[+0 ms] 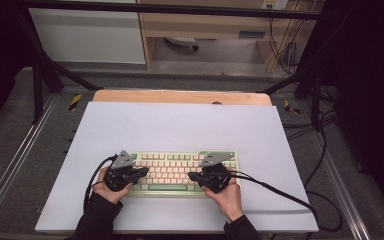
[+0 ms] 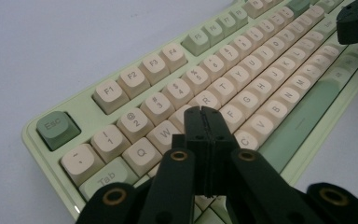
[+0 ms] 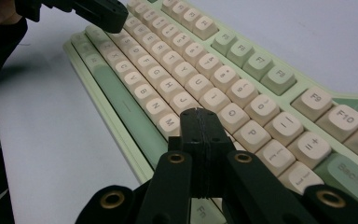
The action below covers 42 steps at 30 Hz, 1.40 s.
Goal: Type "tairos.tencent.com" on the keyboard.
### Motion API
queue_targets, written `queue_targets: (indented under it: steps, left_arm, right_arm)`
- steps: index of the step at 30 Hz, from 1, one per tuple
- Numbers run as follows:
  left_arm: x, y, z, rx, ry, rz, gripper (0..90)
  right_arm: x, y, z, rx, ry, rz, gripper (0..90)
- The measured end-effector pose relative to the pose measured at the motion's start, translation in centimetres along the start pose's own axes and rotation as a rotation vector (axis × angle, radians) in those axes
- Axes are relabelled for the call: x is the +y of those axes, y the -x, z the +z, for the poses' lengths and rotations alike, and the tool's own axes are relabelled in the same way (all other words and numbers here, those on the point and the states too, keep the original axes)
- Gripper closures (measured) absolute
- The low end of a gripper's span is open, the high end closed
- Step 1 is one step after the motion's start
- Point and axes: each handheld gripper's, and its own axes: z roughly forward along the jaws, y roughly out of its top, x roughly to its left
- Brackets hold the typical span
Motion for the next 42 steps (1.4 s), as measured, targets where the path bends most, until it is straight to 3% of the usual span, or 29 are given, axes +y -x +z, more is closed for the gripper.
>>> queue_targets:
  steps: [16,31,42]
  left_arm:
    - [0.3,0.5,0.2,-0.007,0.002,0.009,89.8]
    - [0.8,1.2,0.5,-0.017,0.006,0.024,89.8]
    - [0.6,2.0,1.2,-0.037,-0.023,0.043,89.9]
  right_arm:
    - [-1.3,1.0,-1.2,-0.008,0.010,0.016,90.0]
    - [-1.4,1.1,-1.6,-0.011,0.017,0.018,90.0]
    - [-1.5,1.1,-1.5,-0.009,0.013,0.015,90.0]
